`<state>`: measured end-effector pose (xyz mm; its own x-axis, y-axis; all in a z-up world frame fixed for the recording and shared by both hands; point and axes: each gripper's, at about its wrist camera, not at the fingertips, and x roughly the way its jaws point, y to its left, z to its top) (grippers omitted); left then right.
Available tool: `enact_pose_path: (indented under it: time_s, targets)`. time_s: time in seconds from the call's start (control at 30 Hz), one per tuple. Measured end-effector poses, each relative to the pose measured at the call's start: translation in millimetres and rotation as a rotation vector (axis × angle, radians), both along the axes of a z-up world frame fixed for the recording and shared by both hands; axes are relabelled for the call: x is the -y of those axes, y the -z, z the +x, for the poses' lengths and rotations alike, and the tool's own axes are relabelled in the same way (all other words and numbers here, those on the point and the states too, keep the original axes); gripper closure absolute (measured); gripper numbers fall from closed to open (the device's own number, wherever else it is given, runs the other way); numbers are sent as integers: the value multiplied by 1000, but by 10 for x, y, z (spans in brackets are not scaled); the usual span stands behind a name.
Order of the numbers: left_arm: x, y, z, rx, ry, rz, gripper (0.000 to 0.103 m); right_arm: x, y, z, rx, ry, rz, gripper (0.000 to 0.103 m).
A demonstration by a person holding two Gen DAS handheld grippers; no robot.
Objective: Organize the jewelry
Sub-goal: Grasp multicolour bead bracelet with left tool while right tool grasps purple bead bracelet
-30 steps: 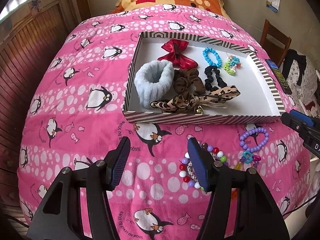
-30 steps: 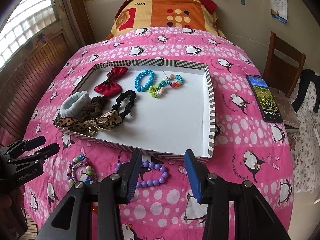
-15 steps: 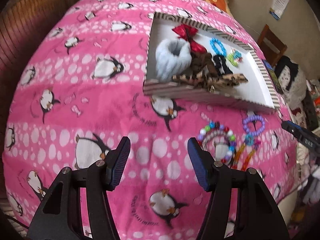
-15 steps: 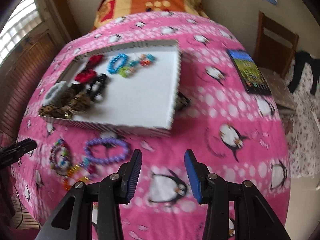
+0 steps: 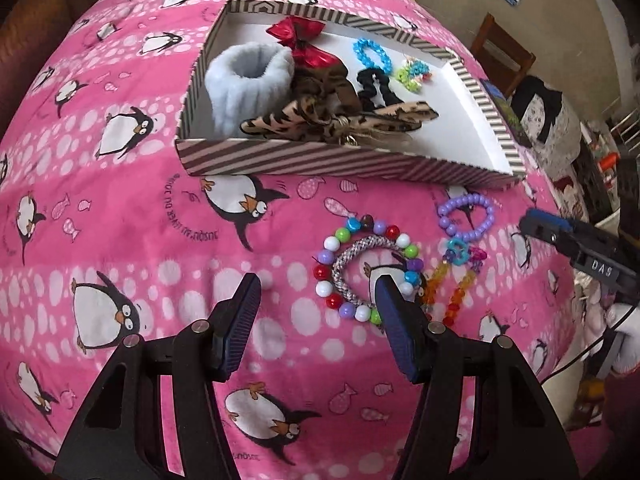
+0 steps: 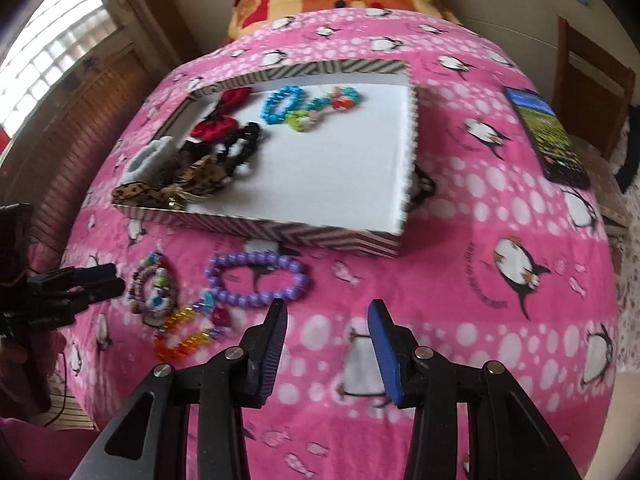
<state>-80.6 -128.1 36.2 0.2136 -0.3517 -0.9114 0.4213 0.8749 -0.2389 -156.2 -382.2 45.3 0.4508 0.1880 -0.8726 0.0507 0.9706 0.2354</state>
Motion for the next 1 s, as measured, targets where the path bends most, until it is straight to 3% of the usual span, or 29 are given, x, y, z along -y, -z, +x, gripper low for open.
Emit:
enact_pose_path:
  time_s: [0.1,0.33,0.43,0.47,0.57,0.73,0.8,0.83,1.0]
  targets:
    - [-26,48,14,-34,-26,-17,44,-111,39,109,2,-24,-12,70]
    - [20,109,51,-68,-41,-30,50,-256,200,322,-1,-50,-40,71]
    - [28,131,104,-64,-69,-22,67,-278,241,362,-5,-64,-56,71]
    - [39,142,118,-60,-69,-11,80,-290,248,371,-5,-72,-61,71]
    - [52,166,152,-77,-63,-41,92,-310,273,402,-4,-84,-69,71]
    - [72,179,154,-75,-40,-60,95,-327,325,440,2,-91,-85,79]
    - [16,126,143,-90,-42,-92,95,-332,323,450,2,-100,-101,92]
    - [-16,85,128,-85,-45,-102,95,-329,314,449,4,-104,-107,95]
    - [-176,-231,101,-52,-62,-152,95,-308,115,360,40,-125,-91,95]
